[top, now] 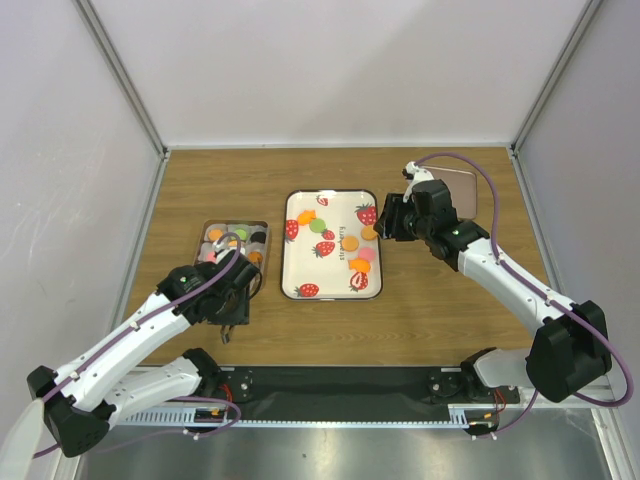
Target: Pack the cookies
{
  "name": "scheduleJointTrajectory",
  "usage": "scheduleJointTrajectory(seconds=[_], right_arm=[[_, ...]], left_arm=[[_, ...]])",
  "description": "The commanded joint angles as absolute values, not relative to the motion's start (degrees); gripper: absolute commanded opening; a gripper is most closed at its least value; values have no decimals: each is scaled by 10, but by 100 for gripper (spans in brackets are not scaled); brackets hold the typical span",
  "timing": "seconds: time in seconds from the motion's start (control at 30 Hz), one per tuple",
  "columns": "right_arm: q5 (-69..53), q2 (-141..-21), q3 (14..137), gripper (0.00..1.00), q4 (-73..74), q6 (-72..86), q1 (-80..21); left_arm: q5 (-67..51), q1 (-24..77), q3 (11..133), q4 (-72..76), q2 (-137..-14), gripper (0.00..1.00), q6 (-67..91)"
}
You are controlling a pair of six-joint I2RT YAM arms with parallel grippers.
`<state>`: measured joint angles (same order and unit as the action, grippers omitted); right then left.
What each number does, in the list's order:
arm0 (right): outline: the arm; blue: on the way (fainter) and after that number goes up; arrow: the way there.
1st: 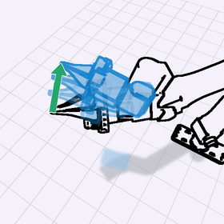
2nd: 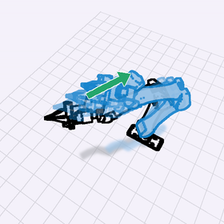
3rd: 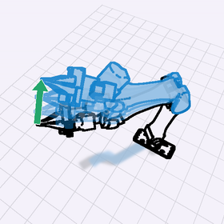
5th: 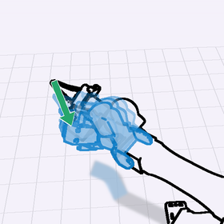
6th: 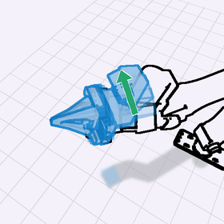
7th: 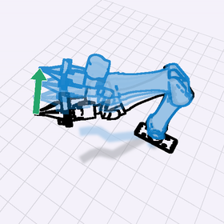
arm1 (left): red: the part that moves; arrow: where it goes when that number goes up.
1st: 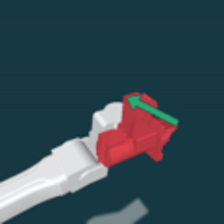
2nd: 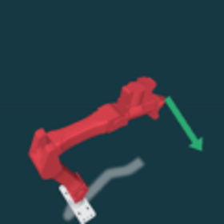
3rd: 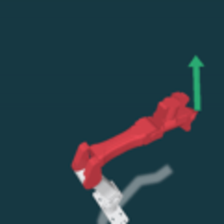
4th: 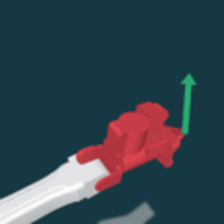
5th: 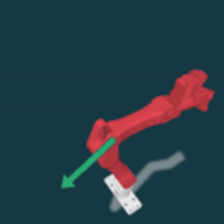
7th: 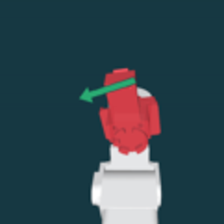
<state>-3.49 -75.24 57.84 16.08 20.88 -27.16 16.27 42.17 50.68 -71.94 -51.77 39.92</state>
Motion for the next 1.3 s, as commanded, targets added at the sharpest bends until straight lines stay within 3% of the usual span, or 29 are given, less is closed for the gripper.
scheduleJointTrajectory(seconds=[0.0, 0.63, 0.87, 1.07, 1.27], right_arm=[[-34, -748, 595, 53, 153, 200, -274], [-33, -746, 594, 53, 151, 201, -273], [-32, -744, 599, 53, 154, 202, -273], [-3, -709, 630, 54, 205, 212, -265], [64, -594, 654, 54, 281, 234, -263]], left_arm=[[160, 418, 512, -718, -517, 45, 388], [175, 418, 540, -723, -523, 45, 382], [222, 417, 663, -723, -566, 45, 355], [169, 418, 735, -586, -632, 43, 314], [136, 477, 760, -435, -718, 42, 300]])
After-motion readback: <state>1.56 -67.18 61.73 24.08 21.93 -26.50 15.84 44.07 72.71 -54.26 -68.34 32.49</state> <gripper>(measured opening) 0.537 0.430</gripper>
